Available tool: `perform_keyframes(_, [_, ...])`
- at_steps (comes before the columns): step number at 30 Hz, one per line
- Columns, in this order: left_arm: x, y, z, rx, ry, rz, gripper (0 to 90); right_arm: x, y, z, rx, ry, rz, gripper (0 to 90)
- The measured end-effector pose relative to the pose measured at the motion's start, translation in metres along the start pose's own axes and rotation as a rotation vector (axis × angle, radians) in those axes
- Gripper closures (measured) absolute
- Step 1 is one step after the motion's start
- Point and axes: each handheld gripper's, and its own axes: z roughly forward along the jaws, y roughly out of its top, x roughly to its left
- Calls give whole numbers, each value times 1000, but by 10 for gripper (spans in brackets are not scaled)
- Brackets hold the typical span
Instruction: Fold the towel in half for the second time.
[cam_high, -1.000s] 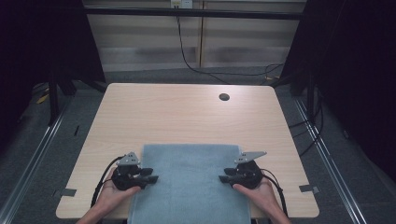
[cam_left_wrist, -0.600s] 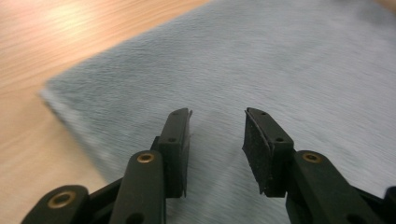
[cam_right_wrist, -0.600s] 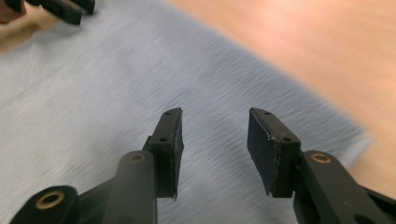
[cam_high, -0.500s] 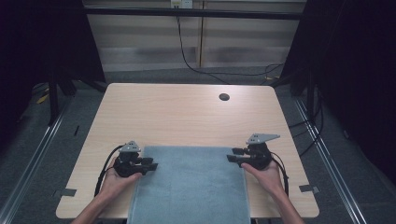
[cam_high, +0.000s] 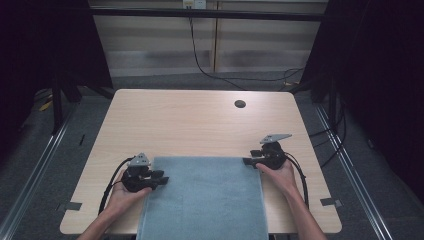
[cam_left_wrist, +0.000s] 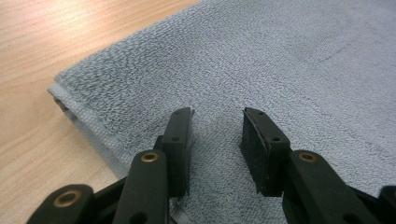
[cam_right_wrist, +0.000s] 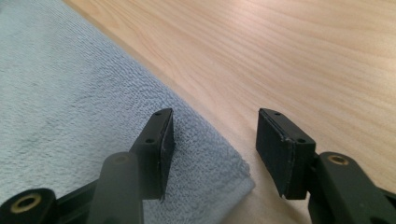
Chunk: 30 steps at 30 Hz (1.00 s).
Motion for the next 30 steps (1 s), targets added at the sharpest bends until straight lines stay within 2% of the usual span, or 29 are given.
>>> perform_keyframes(2, [2,0,0,-1,-9,-8,637,-1,-1,3,15,-5,-1,476])
perform_keyframes(5, [1,2,-2,6,3,1,628,0,-1,3,15,-5,-7,515])
perform_keyframes(7, [3,7,-7,-14,14,2,607,2,-2,2,22,-5,-13,551])
perform_keyframes(8, [5,9,-10,-29,17,-2,605,3,-2,1,29,2,-18,603])
perform_keyframes(9, [9,14,-14,-48,15,-7,605,3,-2,1,33,12,-17,649])
perform_keyframes(11, [18,23,-19,-88,39,-17,593,5,-2,2,29,22,-17,732])
perform_keyframes(13, [29,31,-20,-104,47,-26,574,6,-2,2,38,28,-16,787])
perform_keyframes(15, [38,36,-16,-131,98,-34,553,6,-2,2,34,28,-5,816])
perform_keyframes(16, [44,36,-14,-138,88,-56,543,7,-2,2,31,28,1,825])
perform_keyframes(17, [48,37,-9,-111,91,-70,524,7,-2,2,28,32,2,830])
perform_keyframes(19, [52,35,-3,-85,93,-61,494,7,-3,2,28,30,5,835])
perform_keyframes(24, [56,27,6,-41,87,-49,437,7,-3,3,20,33,14,837])
perform_keyframes(26, [59,25,7,-37,82,-56,428,7,-3,3,19,33,16,837])
perform_keyframes(28, [60,22,10,-22,79,-45,453,7,-3,3,21,29,12,837])
perform_keyframes(30, [59,21,11,-31,79,-33,485,8,-3,3,19,27,12,837])
